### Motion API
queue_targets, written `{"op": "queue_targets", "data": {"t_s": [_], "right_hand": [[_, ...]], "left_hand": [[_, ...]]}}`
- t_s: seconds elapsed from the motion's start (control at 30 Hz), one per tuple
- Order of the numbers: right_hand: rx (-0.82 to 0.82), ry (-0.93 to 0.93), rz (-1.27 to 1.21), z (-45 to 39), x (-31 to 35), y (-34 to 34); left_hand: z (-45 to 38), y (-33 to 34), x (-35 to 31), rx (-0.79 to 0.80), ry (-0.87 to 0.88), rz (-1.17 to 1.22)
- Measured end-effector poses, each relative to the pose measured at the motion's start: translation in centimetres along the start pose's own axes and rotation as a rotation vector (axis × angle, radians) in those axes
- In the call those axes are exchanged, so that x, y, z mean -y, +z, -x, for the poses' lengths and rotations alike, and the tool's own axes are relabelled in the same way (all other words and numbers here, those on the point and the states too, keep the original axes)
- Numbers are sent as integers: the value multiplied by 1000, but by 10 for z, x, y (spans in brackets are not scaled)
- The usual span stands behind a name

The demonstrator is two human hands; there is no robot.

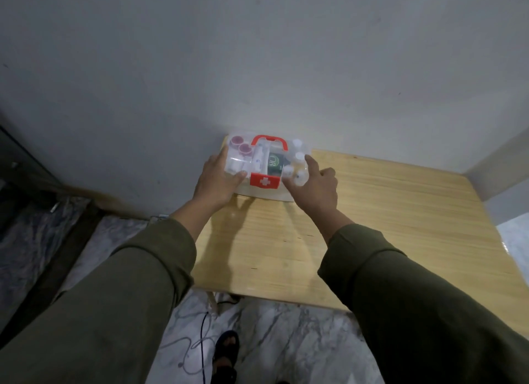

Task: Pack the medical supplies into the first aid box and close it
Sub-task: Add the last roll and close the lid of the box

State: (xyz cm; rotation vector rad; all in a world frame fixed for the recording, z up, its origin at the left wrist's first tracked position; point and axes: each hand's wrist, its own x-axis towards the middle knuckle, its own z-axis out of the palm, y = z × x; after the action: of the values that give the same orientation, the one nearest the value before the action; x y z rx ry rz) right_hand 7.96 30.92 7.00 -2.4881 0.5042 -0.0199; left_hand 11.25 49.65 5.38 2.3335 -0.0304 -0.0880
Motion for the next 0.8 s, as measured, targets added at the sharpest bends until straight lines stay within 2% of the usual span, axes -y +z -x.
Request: {"op": "queue_targets", "data": {"t_s": [0.13,0.4,0.8], "right_hand": [[16,-226,323,-7,2,5],[-4,-356,512,-25,4,28],[-55,-368,516,-36,-3,46]], "left_hand": [[-7,2,5,41,62,-270],[-34,9,12,52,242,-534],[-46,11,21,46,328,-474]]}}
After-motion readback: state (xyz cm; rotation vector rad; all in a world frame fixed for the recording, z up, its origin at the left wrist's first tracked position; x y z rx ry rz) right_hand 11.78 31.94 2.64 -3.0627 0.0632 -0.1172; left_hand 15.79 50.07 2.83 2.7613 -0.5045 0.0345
